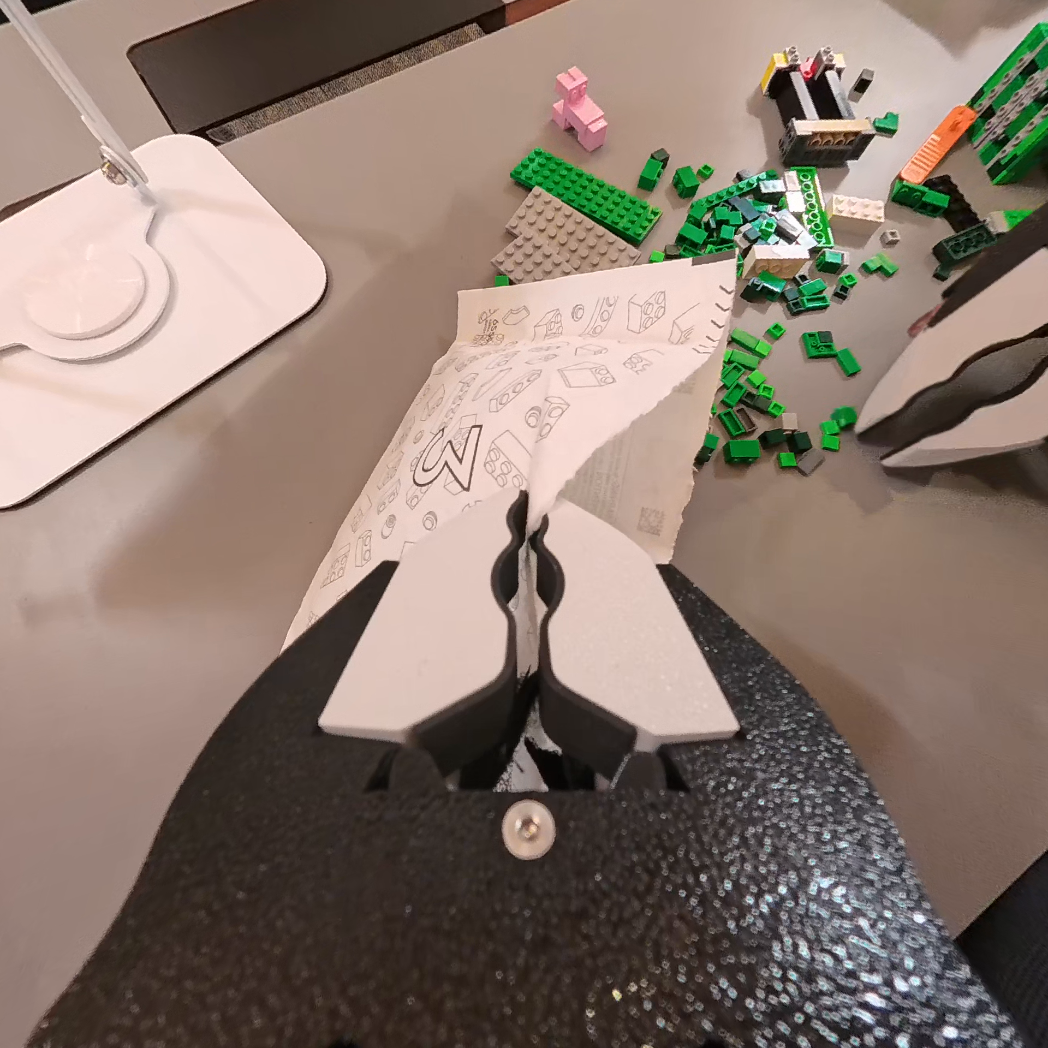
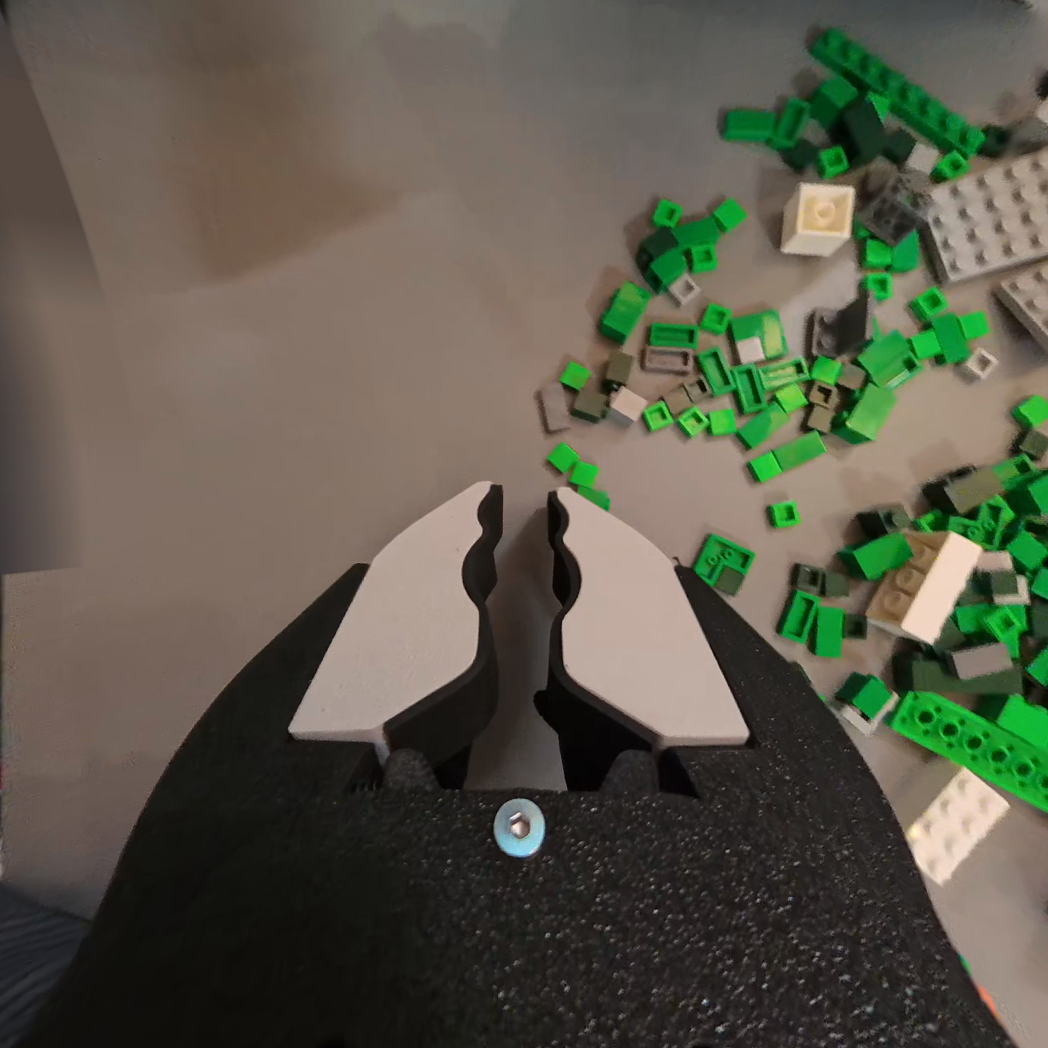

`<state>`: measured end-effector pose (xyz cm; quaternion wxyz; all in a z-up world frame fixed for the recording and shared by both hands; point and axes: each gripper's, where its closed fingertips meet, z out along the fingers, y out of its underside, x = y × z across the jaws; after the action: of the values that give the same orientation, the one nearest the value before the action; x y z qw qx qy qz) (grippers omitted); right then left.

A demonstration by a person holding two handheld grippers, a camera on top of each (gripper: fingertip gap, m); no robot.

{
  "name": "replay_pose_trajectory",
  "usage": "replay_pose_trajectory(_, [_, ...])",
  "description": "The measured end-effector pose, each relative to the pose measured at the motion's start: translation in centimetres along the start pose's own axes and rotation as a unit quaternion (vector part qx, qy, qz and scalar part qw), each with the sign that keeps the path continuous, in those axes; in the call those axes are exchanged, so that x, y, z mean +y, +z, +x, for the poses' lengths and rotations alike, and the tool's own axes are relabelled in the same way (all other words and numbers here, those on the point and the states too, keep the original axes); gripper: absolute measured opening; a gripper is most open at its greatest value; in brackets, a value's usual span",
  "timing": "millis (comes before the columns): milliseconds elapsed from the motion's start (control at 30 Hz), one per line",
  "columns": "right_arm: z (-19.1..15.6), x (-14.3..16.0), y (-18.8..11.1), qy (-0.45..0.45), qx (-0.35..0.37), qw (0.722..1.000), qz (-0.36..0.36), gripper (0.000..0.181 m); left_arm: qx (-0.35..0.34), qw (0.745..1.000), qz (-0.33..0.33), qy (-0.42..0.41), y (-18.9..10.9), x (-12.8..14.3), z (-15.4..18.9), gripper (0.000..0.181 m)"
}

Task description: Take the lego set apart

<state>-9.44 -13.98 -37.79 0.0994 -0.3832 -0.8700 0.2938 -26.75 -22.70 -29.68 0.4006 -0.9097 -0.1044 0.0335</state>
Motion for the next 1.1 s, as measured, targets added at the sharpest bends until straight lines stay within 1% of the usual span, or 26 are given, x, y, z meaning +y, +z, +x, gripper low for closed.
replay_pose_trajectory(33, [0.4,0.3,0.0,0.006,0.011,1.000,-0.007,0.015,0.001,1.000,0.000,0.000,0.0,0.0,0.0,0.000])
replay_pose_trajectory(100, [1.1,0.6,0.0,0.014,0.030,0.999,-0.017,0.019,0.001,1.000,-0.002,0.001,0.1,0.0,0.1,0.000])
replay_pose_trajectory(233, [1.5,0.2,0.4,0.024,0.041,0.999,-0.012,0.026,0.003,1.000,-0.003,0.002,0.1,0.0,0.2,0.000])
replay_pose_trajectory(400, [1.5,-0.4,0.8,0.025,0.050,0.998,-0.013,0.026,0.002,1.000,-0.004,0.003,0.1,0.1,0.2,0.000])
replay_pose_trajectory(567, [1.7,-0.6,0.9,0.046,0.062,0.997,-0.018,0.025,0.003,1.000,-0.004,0.003,0.1,0.0,0.3,0.000])
replay_pose_trajectory(633, [1.9,-0.7,1.0,0.080,0.079,0.993,-0.021,0.031,0.005,1.000,-0.004,0.004,0.1,0.0,0.3,0.000])
replay_pose_trajectory(733, [2.3,-0.7,1.0,0.138,0.132,0.982,-0.006,0.035,0.009,1.000,-0.003,0.001,0.1,0.1,0.3,0.000])
replay_pose_trajectory(867, [2.0,-0.5,0.8,0.171,0.193,0.966,0.032,0.030,0.013,1.000,0.002,-0.003,0.1,0.0,0.2,0.000])
replay_pose_trajectory(967, [1.9,-0.6,0.9,0.176,0.202,0.962,0.057,0.026,0.016,1.000,0.000,-0.003,0.3,0.0,0.3,0.000])
replay_pose_trajectory(1100, [2.1,-0.6,0.8,0.178,0.209,0.960,0.060,0.023,0.017,1.000,-0.001,-0.003,0.3,0.1,0.3,0.000])
